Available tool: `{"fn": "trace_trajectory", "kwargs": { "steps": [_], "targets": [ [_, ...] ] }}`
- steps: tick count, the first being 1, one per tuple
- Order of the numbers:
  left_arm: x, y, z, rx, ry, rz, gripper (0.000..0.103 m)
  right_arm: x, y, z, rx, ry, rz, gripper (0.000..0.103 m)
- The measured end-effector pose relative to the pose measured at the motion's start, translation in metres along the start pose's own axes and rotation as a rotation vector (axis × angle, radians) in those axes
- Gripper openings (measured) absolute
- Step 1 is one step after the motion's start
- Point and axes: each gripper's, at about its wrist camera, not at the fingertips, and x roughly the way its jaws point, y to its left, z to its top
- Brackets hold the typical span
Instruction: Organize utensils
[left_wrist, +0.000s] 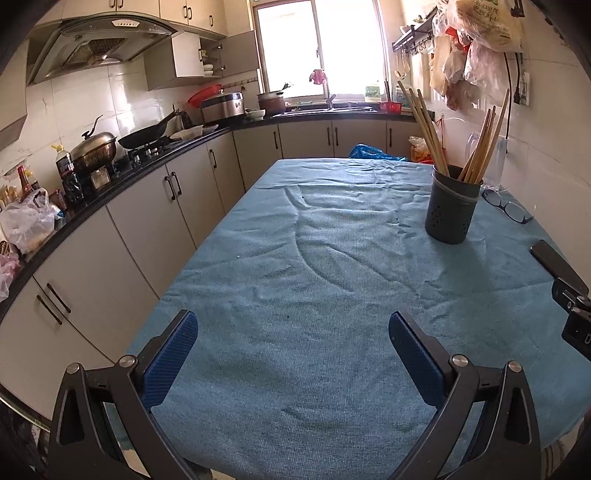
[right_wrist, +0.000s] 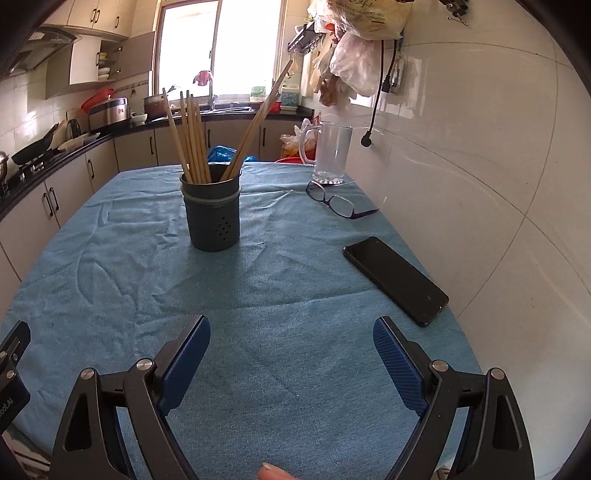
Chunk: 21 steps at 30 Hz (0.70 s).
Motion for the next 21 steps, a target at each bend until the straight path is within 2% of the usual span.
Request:
{"fn": "trace_trajectory", "kwargs": {
  "steps": [21],
  "targets": [
    [0.003, 0.0029, -0.0023, -0.008, 0.018, -0.005, 0.103, 0.0046, 0.0066, -0.0037, -0.024, 0.026, 0.002, 0.093]
  ]
}}
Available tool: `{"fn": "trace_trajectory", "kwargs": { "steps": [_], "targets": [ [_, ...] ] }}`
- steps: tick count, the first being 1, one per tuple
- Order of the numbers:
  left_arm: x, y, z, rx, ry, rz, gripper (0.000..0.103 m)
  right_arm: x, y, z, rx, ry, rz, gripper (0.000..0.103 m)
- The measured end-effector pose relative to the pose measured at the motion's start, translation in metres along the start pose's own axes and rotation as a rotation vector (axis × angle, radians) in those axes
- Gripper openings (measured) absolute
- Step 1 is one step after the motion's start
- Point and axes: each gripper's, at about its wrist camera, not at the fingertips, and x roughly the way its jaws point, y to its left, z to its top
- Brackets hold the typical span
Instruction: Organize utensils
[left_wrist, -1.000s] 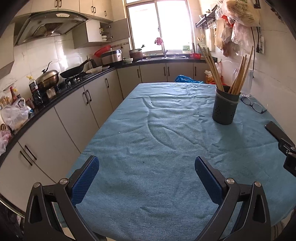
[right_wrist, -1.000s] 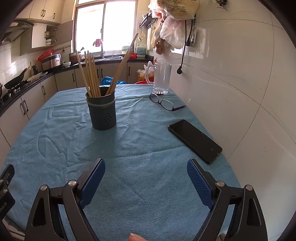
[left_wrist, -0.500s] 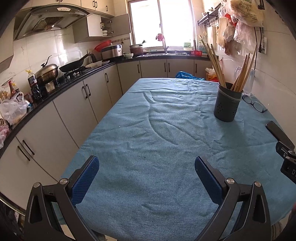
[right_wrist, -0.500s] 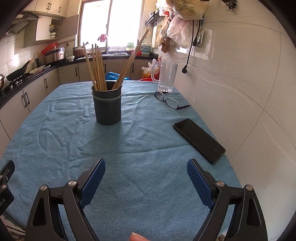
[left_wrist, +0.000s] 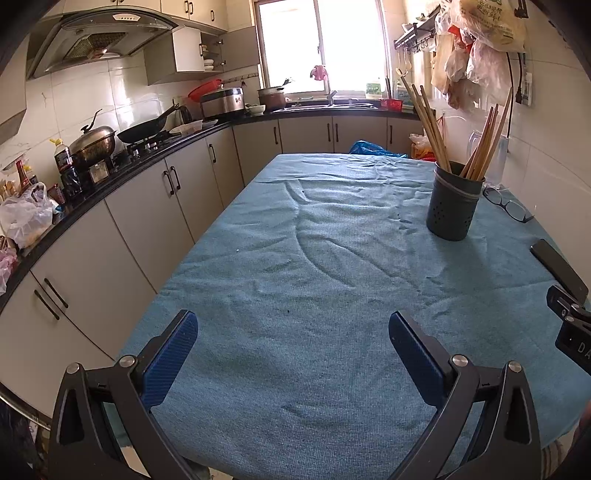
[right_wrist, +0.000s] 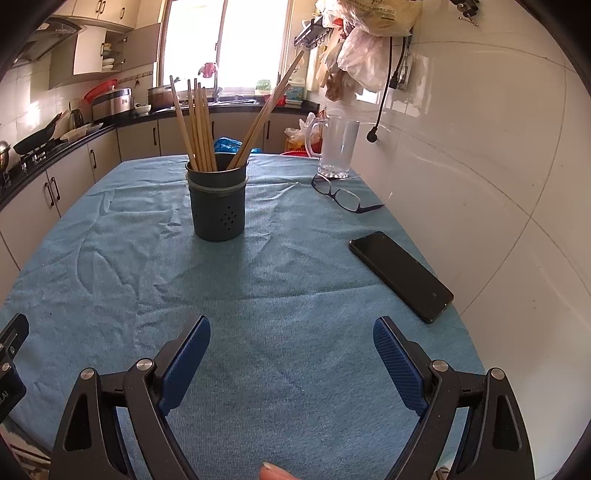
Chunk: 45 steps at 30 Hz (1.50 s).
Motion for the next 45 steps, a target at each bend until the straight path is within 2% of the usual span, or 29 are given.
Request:
{"fn": "trace_trajectory", "kwargs": {
  "steps": [45],
  "targets": [
    [0.0025, -0.0012, -0.0027, 0.005, 0.013, -0.004, 0.103, 0.0073, 0.0036, -0.0059, -0.008, 0.022, 0.008, 0.093]
  ]
}}
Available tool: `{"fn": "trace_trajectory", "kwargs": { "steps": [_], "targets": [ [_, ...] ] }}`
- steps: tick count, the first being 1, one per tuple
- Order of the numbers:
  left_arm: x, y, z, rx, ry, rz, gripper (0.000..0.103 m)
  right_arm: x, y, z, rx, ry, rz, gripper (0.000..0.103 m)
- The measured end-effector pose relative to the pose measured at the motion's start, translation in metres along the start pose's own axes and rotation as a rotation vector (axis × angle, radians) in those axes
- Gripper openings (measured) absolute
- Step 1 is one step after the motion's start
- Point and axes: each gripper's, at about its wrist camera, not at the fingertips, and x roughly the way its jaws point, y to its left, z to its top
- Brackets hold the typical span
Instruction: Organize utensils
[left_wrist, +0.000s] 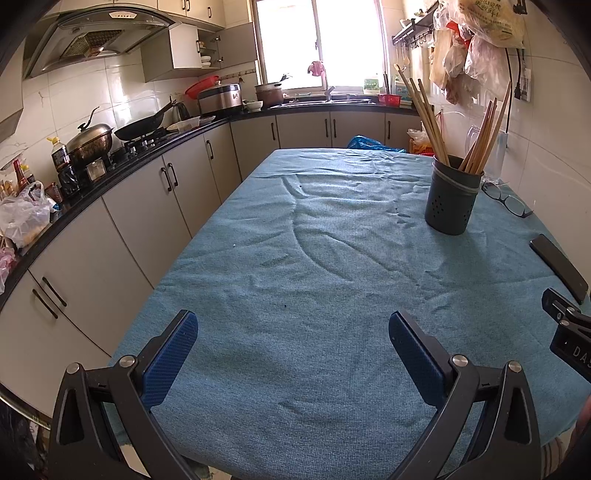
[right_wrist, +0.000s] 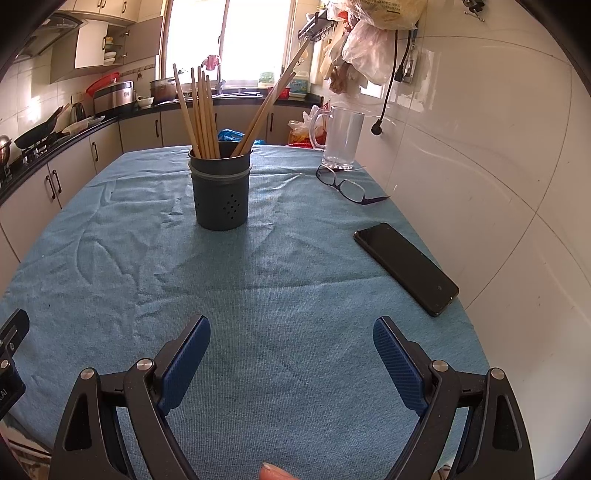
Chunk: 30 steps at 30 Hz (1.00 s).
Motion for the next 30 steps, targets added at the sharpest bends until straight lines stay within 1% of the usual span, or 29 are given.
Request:
{"fn": "trace_trajectory", "kwargs": {
  "steps": [13, 21, 24, 27, 29, 30],
  "targets": [
    [0.002, 0.0, -0.003, -0.001, -0.002, -0.005, 0.103, 0.005, -0.001, 0.0, -0.002, 0.011, 0.009, 0.093],
    [0.004, 0.002, -0.004, 0.004, 0.005, -0.009, 0.103, 0.014, -0.01, 0.003, 0.016, 0.034, 0.034, 0.093],
    [0.007, 0.002, -0.005, 0.006, 0.015, -0.01, 0.103, 0.026, -0.02, 0.008, 0.011, 0.032, 0.031, 0.093],
    [0.014, 0.005, -0.003, 0.008, 0.028, -0.002, 0.103, 0.049, -0.032, 0.013, -0.008, 0.061, 0.04, 0.093],
    [0.021, 0.011, 0.001, 0.005, 0.028, 0.01, 0.103, 0.063, -0.039, 0.016, -0.033, 0.067, 0.022, 0.093],
    [0.026, 0.016, 0.004, -0.003, 0.031, 0.02, 0.103, 0.075, -0.045, 0.019, -0.04, 0.088, 0.019, 0.093]
  ]
}}
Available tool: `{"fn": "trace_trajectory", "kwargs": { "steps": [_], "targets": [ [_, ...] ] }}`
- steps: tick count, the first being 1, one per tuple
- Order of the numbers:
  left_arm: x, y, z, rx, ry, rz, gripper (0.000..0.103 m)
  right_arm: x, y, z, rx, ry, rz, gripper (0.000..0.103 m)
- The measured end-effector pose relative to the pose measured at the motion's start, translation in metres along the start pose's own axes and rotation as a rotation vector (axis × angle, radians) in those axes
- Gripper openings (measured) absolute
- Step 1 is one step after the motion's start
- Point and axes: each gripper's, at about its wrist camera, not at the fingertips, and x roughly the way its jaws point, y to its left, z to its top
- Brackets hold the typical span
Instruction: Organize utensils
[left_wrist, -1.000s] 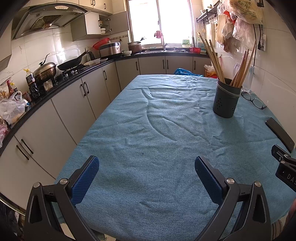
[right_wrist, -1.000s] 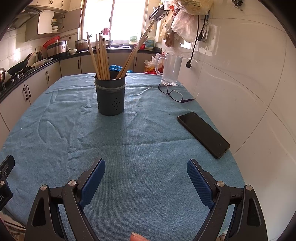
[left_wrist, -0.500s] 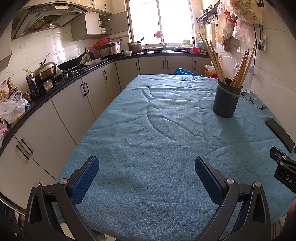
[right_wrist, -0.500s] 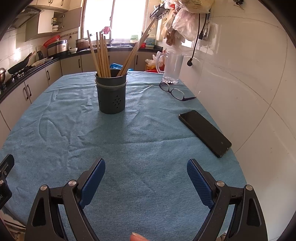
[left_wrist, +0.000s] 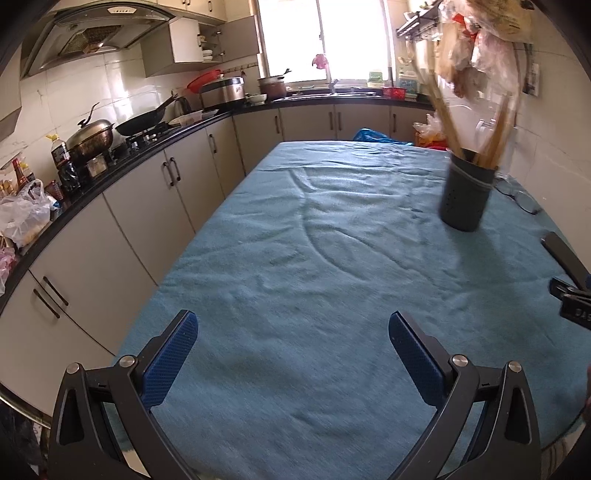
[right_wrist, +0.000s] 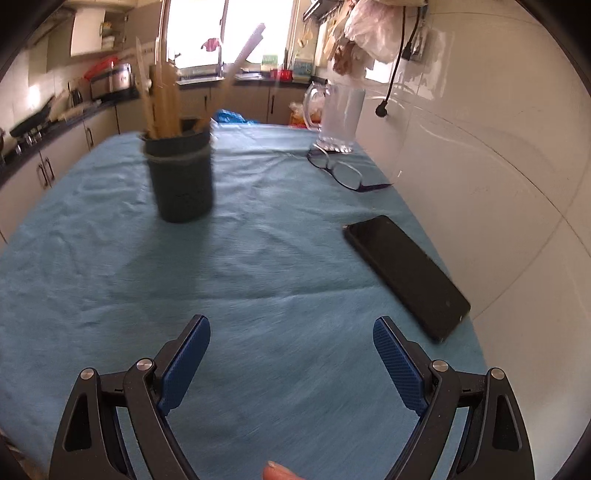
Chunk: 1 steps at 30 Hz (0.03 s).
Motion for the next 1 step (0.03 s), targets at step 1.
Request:
{"fn": "trace_trajectory", "kwargs": {
  "steps": [1],
  "targets": [
    [0.0046, 0.0054, 0.003, -0.01, 0.006, 0.004, 0.103, 0.0071, -0.0049, 0.0017, 0.006, 0.015, 0.006, 0.093]
  ]
}}
